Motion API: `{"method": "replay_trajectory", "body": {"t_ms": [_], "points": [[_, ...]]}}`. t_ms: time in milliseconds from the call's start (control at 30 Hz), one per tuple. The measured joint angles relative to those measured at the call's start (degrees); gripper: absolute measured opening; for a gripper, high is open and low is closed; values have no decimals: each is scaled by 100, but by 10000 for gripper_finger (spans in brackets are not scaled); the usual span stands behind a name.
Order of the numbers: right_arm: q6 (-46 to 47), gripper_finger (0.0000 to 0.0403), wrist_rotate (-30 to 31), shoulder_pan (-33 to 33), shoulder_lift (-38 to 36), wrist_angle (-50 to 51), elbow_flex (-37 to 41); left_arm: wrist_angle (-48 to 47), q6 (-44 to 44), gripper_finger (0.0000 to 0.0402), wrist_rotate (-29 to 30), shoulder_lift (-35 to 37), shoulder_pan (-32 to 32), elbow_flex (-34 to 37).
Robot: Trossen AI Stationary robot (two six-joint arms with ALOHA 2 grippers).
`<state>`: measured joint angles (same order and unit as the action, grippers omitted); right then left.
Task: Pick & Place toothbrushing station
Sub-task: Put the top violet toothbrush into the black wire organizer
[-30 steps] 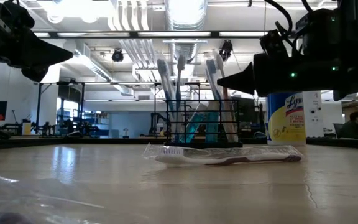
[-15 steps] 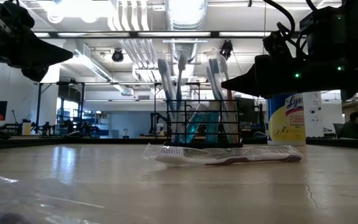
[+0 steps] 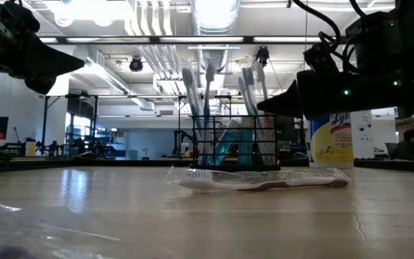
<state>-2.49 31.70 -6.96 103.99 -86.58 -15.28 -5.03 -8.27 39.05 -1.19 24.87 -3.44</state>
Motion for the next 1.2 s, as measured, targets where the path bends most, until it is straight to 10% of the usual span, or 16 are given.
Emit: {"method": "replay_trajectory", "body": {"t_ms": [500,733,900,1200], "points": [[-347,196,0,-314,-1656,368,-14,6,-4,10,-33,0,4,0],[-117,192,0,-751,-3560,4111,-809,9,75,10,-33,0,4,0],[201,157,0,-1203,-4563,7295,-1818,-9,271,10,-31,0,4,-33],[-349,19,-315,-1762,-5918,8411,-2108,12,498,10,-254,0,4,-92]]}}
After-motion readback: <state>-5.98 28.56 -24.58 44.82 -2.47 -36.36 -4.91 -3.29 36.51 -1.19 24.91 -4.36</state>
